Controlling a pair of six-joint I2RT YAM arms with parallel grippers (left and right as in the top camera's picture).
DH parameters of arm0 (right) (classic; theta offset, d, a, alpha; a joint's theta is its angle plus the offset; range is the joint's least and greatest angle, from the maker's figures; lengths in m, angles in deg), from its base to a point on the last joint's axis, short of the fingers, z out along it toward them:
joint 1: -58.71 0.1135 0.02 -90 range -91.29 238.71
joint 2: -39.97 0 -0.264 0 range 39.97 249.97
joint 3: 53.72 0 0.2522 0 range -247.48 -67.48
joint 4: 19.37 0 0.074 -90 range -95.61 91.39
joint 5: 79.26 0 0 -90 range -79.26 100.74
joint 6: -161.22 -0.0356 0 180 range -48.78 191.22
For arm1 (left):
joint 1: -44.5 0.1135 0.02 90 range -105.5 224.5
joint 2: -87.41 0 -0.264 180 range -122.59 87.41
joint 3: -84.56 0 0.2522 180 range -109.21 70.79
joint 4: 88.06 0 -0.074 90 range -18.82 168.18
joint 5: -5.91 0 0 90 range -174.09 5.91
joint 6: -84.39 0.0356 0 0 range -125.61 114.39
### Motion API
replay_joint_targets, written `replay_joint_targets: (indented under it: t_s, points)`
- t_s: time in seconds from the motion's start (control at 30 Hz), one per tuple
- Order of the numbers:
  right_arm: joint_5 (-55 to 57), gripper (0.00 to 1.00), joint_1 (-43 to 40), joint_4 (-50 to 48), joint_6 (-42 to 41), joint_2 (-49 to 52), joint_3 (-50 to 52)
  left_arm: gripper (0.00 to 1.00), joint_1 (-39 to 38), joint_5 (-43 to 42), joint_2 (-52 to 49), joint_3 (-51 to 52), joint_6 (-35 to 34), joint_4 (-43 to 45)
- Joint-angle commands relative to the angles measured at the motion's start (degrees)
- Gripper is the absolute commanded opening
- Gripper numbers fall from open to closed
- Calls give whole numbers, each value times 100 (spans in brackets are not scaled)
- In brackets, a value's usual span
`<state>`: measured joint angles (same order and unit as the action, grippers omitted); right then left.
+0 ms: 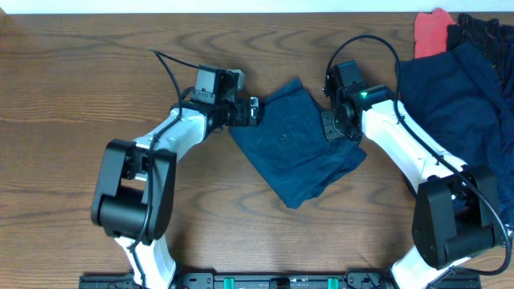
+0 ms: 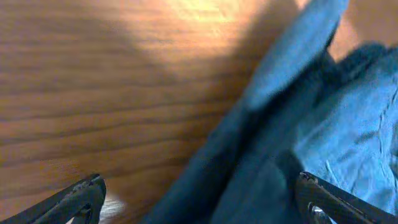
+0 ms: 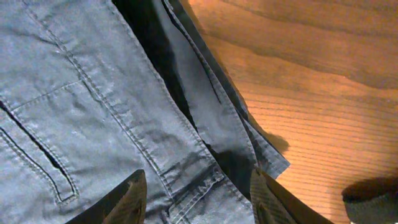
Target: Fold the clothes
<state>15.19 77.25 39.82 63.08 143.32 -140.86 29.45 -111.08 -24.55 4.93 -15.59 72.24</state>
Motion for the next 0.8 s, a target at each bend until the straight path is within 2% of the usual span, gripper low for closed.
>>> replay_joint_targets:
  t_s: [0.0,0.1,0.17,0.2,0.27,0.3,0.33,0.37,0.5,0.57,0.7,0.77]
  points:
    - [-42,53,0,39,-61,-48,-74,98,2,-553,-267,-122,310,-166]
    - [-42,53,0,44,-63,-48,-74,99,-44,-605,-442,-122,313,-455]
    - [-42,53,0,42,-61,-48,-74,88,-68,-605,-466,-122,319,-619]
    - [-42,53,0,44,-61,-48,-74,78,-68,-605,-466,-122,348,-664]
    - [-42,53,0,55,-61,-48,-74,50,-66,-614,-459,-122,358,-686]
    - [-42,53,0,70,-61,-48,-74,26,-61,-636,-450,-122,358,-688]
    - [-42,53,0,85,-61,-48,-74,9,-48,-699,-439,-122,356,-688]
    - [-42,53,0,98,-61,-48,-74,6,-39,-715,-431,-125,354,-688]
    - [7,53,-17,140,-59,-48,-74,6,125,-549,-232,-125,328,-695]
    - [28,53,-20,186,-59,-48,-74,6,326,61,-22,-125,26,-743]
    - [28,53,-26,245,-61,-48,-74,6,1010,1899,597,-125,-643,-979]
    - [28,53,-28,254,-61,-48,-74,6,1370,2428,839,-122,-817,-1043]
